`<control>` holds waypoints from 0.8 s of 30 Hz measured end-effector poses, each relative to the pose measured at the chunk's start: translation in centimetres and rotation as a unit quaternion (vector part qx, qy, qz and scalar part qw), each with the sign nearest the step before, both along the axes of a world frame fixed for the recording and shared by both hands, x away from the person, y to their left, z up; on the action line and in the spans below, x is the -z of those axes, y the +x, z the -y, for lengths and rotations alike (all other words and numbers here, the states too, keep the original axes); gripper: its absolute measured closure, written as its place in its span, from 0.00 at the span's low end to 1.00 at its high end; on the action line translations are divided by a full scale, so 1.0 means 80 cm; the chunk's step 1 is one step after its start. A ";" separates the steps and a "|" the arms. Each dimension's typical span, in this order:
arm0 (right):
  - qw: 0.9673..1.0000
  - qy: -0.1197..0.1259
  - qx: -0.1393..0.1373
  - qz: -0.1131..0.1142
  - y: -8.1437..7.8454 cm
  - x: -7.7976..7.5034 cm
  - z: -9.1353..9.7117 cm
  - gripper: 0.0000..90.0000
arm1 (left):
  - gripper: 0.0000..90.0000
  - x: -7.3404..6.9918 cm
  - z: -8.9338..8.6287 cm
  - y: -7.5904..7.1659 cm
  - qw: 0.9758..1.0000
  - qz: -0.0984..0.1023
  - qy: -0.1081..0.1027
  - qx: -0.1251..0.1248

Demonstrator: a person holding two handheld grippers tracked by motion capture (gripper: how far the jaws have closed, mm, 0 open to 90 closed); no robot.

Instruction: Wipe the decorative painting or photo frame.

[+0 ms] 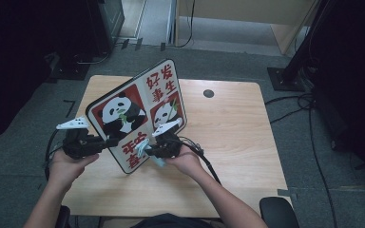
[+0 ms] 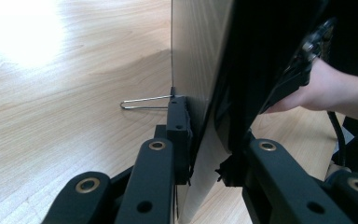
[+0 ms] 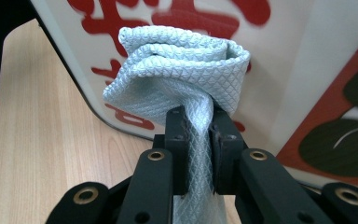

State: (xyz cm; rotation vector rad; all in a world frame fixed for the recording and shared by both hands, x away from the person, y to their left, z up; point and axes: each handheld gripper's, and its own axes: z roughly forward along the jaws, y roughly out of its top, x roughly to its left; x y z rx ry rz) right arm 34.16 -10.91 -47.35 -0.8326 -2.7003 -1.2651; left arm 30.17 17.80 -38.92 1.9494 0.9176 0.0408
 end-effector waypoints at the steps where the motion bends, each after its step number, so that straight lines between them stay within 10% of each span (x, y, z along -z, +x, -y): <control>1: 1.000 -0.001 0.001 0.000 0.000 0.003 0.000 0.89 | 0.87 0.000 0.000 0.000 1.000 0.000 0.000 0.000; 14: 0.999 -0.018 0.005 -0.039 -0.007 0.038 0.004 0.89 | 0.86 0.001 -0.001 0.001 1.000 0.000 -0.003 0.001; 24: 1.000 -0.010 -0.009 -0.019 -0.005 -0.013 0.002 0.89 | 0.85 0.000 -0.002 0.001 1.000 -0.001 -0.005 0.006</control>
